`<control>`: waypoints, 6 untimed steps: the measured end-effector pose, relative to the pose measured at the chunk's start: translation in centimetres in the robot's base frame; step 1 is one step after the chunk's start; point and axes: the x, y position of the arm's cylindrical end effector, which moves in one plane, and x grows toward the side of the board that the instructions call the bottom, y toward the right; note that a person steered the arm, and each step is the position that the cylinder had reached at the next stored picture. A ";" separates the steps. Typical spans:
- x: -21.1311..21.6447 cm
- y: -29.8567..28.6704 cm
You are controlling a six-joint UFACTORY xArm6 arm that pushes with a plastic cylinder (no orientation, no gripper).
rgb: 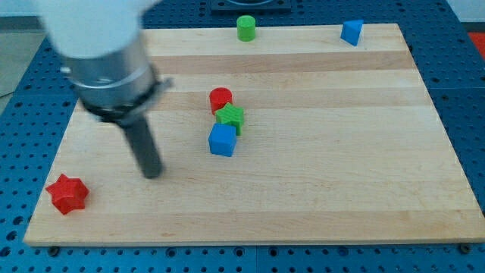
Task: Slightly push the red star upwards
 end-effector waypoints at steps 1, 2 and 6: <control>-2.3 -9.7; -2.3 -12.8; 5.9 -2.9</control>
